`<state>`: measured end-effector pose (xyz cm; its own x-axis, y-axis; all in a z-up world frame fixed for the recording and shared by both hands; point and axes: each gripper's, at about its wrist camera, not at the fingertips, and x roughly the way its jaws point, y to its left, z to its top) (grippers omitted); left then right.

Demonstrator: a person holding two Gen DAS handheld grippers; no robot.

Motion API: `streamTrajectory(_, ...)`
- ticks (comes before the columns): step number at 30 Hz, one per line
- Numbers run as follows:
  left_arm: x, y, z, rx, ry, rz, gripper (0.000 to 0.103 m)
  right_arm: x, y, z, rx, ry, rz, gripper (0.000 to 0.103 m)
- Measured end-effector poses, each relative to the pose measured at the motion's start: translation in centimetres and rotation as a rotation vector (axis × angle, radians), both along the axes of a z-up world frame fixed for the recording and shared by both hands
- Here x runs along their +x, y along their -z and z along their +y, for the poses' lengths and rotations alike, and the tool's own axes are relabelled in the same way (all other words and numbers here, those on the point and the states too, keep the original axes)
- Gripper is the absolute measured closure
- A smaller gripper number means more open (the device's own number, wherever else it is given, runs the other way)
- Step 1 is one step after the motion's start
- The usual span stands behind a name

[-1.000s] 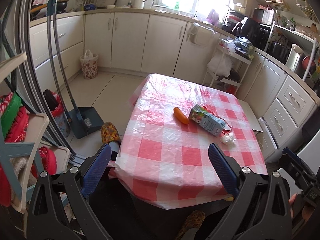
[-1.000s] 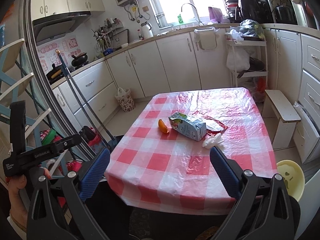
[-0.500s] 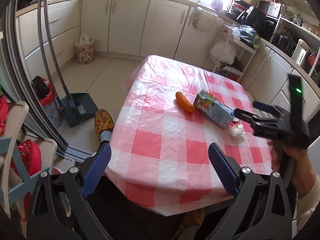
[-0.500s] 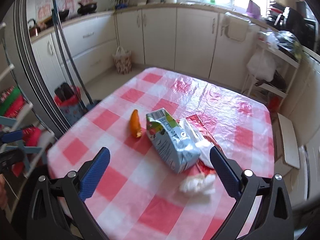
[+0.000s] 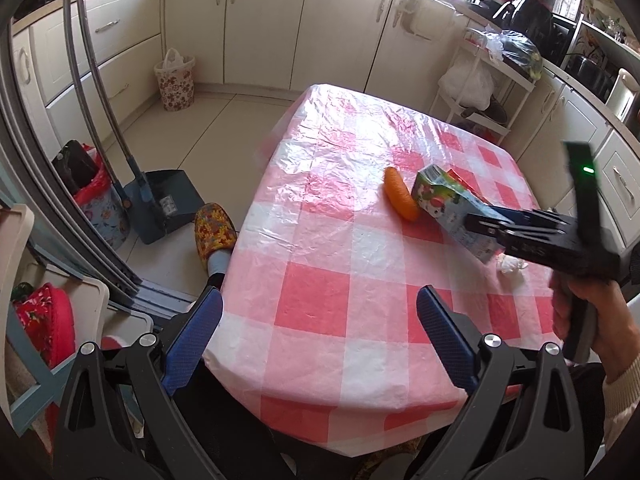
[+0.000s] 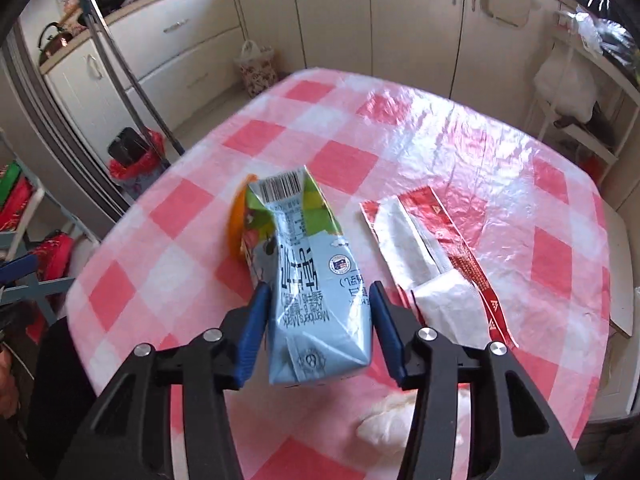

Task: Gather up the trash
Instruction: 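Grasp the blue juice carton with the right tool and lift it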

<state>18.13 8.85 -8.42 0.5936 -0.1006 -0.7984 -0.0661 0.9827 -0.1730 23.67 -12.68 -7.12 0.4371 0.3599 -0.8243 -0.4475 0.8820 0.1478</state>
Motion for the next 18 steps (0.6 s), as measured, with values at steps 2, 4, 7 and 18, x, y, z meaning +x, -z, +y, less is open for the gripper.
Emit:
streamTrajectory(2, 0.6, 0.2, -0.3, 0.009, 0.003, 0.005, 0.009, -1.9, -1.7, -1.2, 0.077, 0.031, -0.037, 0.053)
streamTrajectory(4, 1.1, 0.4, -0.7, 0.014, 0.015, 0.012, 0.009, -3.3, -3.2, -2.8, 0.153, 0.079, -0.067, 0.054)
streamTrajectory(7, 1.8, 0.8, -2.0, 0.03, 0.037, 0.027, 0.009, -4.9, -4.8, -6.0, 0.29, 0.17, -0.084, 0.054)
streamTrajectory(18, 4.3, -0.5, -14.4, 0.025, 0.356, -0.042, 0.009, -8.3, -4.5, -18.2, 0.625, 0.518, -0.128, 0.054)
